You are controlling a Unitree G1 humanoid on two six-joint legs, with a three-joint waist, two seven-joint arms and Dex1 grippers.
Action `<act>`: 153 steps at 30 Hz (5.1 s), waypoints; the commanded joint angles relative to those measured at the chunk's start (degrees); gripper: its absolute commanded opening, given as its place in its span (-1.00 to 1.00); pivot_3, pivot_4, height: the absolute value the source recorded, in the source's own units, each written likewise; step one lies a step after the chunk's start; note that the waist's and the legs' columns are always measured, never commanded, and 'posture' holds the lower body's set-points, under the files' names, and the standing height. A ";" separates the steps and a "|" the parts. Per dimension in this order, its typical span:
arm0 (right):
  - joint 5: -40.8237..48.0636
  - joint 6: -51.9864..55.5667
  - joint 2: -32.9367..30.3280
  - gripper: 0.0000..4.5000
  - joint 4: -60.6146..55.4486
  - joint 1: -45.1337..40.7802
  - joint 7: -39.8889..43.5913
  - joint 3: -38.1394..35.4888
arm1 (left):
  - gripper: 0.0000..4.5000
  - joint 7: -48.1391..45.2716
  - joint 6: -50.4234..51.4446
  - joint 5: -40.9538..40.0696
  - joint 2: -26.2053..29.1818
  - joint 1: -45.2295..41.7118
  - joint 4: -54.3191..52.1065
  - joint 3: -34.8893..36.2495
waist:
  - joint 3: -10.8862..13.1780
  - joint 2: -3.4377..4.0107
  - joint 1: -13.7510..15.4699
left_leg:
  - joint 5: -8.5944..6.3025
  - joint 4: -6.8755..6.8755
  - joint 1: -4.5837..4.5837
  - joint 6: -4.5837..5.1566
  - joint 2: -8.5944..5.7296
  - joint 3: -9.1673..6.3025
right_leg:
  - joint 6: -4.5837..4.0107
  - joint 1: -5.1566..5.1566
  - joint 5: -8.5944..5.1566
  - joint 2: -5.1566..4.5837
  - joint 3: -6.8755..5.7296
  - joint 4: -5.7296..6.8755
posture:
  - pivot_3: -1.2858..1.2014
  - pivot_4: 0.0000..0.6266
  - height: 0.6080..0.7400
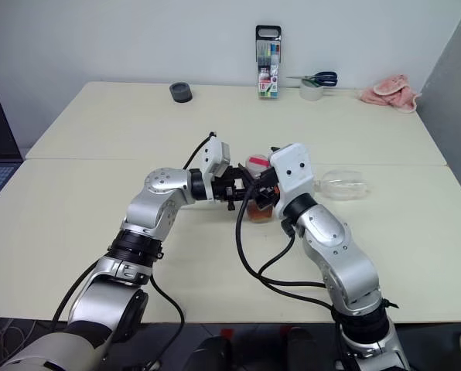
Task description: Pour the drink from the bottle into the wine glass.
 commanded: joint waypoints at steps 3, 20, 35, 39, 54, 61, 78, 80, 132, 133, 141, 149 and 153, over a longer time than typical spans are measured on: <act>-1.81 -2.85 1.27 0.53 -0.31 -0.85 -0.07 -0.13 | -0.20 -0.13 -1.13 -0.36 -0.16 -0.70 -1.73 0.70 | 0.00 0.00 -0.12 | 0.00 0.00 0.00 0.00 0.00 0.00 | 0.00 0.00 0.00 0.00 0.00 0.00 | 0.03 -0.52 1.00; 2.21 -4.72 -1.91 -0.14 2.52 -1.71 10.44 -2.69 | -0.21 0.22 -0.33 -0.49 0.47 0.92 -3.55 0.69 | 0.00 0.00 -0.60 | 0.00 0.01 0.02 0.02 0.01 0.00 | -0.02 0.00 0.01 0.01 0.00 0.06 | 0.03 -0.52 1.00; 15.05 -12.77 -18.28 -0.14 18.15 -13.18 46.64 -4.88 | -0.21 -3.45 1.69 -2.11 3.01 3.32 -8.69 0.18 | 0.00 0.00 -0.67 | -0.02 0.06 0.02 0.05 -0.02 0.04 | -0.04 0.02 0.02 -0.01 -0.01 0.06 | 0.03 -0.52 1.00; 17.50 -9.98 -21.99 -0.14 20.92 -15.60 52.40 -4.88 | -0.21 -4.80 2.44 -2.68 3.51 3.34 -9.18 0.33 | 0.00 0.00 -0.73 | -0.05 0.08 0.03 0.11 0.00 0.04 | -0.04 0.02 0.02 0.00 -0.01 0.08 | 0.03 -0.52 1.00; 8.48 0.14 -11.48 0.74 -8.64 5.07 14.58 -7.68 | -0.21 2.36 0.77 0.38 0.52 0.55 -3.58 1.39 | -0.01 -0.01 -0.39 | 0.00 0.17 -0.05 0.02 -0.02 -0.05 | -0.04 -0.03 0.02 -0.02 0.00 0.24 | 0.03 -0.52 1.00; -1.73 -0.62 -2.12 0.74 -5.38 3.92 2.31 -0.36 | -0.21 2.89 -1.25 1.77 -0.53 0.01 -1.73 1.10 | -0.01 0.01 -0.60 | 0.02 0.27 0.05 0.01 0.00 -0.01 | -0.04 -0.03 0.02 0.04 0.05 0.43 | 0.03 -0.52 1.00; -5.22 -2.95 5.56 -0.18 1.17 0.82 -0.01 -0.11 | -0.21 2.41 -2.64 2.37 -0.84 -0.26 -0.62 0.84 | -0.01 0.01 -0.76 | 0.00 0.26 0.04 0.03 -0.02 -0.02 | -0.05 -0.03 0.02 0.03 0.04 0.42 | 0.03 -0.52 1.00; -5.30 -2.96 5.75 -0.18 1.28 0.84 0.08 -0.10 | -0.21 2.37 -2.72 2.38 -0.77 -0.28 -0.56 0.86 | -0.01 0.01 -0.76 | 0.00 0.26 0.04 0.03 -0.02 -0.03 | -0.04 -0.03 0.02 0.02 0.04 0.43 | 0.03 -0.52 1.00; 9.51 -4.24 -14.56 0.76 3.66 -4.91 22.67 -8.20 | -0.23 -12.12 -0.74 -1.04 3.29 -2.67 1.33 1.63 | 0.00 0.03 -0.75 | -0.11 0.76 -0.27 0.22 -0.04 -0.14 | -0.05 -0.03 0.02 0.04 -0.07 0.48 | 0.03 -0.52 1.00; 10.12 -3.75 -14.63 0.76 3.28 -4.77 22.72 -8.54 | -0.23 -12.22 -0.91 -0.93 3.38 -2.60 1.39 1.56 | 0.00 0.03 -0.75 | -0.11 0.76 -0.27 0.22 -0.04 -0.14 | -0.05 -0.03 0.02 0.04 -0.07 0.48 | 0.03 -0.52 1.00; 12.73 -1.42 -15.46 0.76 1.35 -3.82 22.89 -9.47 | -0.23 -12.59 -1.64 -0.60 3.78 -1.95 1.25 1.31 | 0.00 0.03 -0.75 | -0.11 0.76 -0.27 0.23 -0.04 -0.15 | -0.05 -0.03 0.02 0.05 -0.07 0.48 | 0.03 -0.52 1.00; 15.31 0.17 -16.25 0.76 -0.43 -3.31 23.63 -9.53 | -0.23 -12.62 -2.20 -0.21 3.96 -1.75 1.47 1.33 | 0.00 0.03 -0.74 | -0.11 0.76 -0.28 0.23 -0.04 -0.15 | -0.05 -0.03 0.02 0.04 -0.08 0.48 | 0.03 -0.52 1.00; 16.63 1.08 -16.92 0.76 -1.07 -3.25 24.01 -9.97 | -0.23 -12.53 -2.31 -0.20 3.96 -1.62 1.46 1.36 | 0.00 0.03 -0.74 | -0.11 0.76 -0.28 0.23 -0.04 -0.15 | -0.04 -0.03 0.02 0.04 -0.07 0.48 | 0.03 -0.52 1.00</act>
